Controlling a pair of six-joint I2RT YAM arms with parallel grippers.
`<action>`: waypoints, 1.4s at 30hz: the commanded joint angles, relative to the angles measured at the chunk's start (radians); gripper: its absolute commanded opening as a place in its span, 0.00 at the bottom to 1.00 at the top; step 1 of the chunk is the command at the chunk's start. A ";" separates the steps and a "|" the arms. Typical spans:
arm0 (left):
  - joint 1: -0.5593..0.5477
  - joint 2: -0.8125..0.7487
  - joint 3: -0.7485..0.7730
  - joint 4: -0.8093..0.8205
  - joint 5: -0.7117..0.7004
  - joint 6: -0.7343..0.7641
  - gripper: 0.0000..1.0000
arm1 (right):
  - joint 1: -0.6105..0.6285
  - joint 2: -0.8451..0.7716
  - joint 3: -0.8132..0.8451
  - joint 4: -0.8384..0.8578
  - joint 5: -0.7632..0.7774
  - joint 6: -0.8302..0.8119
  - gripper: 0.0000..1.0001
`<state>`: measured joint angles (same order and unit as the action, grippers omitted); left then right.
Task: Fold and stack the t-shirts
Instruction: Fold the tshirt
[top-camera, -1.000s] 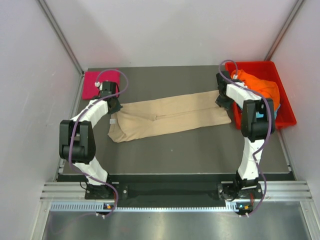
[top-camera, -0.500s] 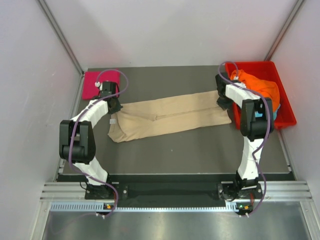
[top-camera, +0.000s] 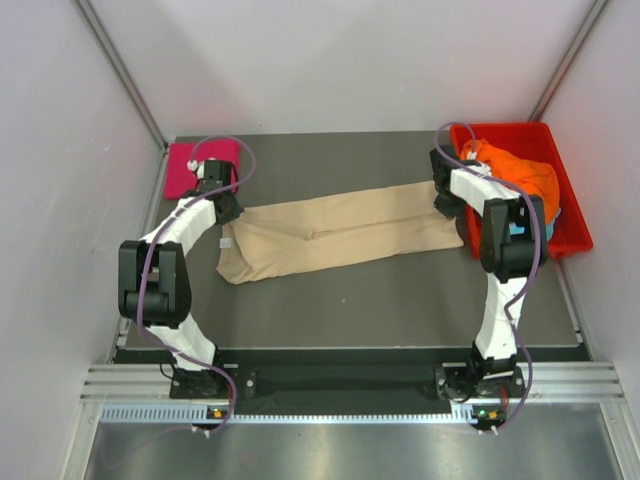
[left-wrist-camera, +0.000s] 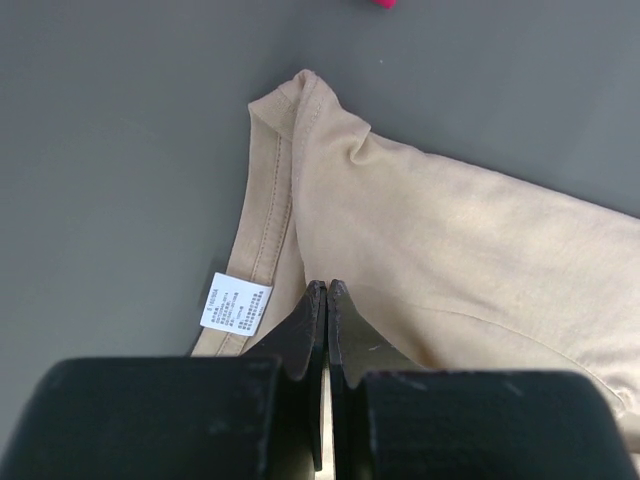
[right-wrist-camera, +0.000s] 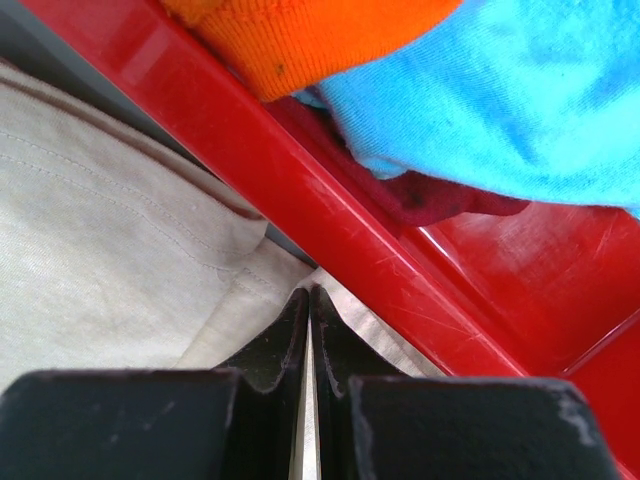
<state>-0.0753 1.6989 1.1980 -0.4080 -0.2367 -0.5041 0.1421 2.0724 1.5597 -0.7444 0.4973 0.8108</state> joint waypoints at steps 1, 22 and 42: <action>0.005 -0.039 0.009 0.055 -0.021 -0.002 0.00 | 0.007 -0.034 0.013 0.037 0.030 -0.021 0.00; 0.006 0.137 0.141 0.069 -0.010 0.078 0.00 | 0.051 -0.251 -0.207 0.108 -0.106 -0.128 0.25; 0.006 0.190 0.393 -0.147 0.010 0.164 0.46 | 0.047 -0.291 -0.256 0.088 -0.121 -0.186 0.27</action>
<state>-0.0742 1.9461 1.5082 -0.4866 -0.2058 -0.3794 0.1875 1.8660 1.2823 -0.6376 0.3962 0.6605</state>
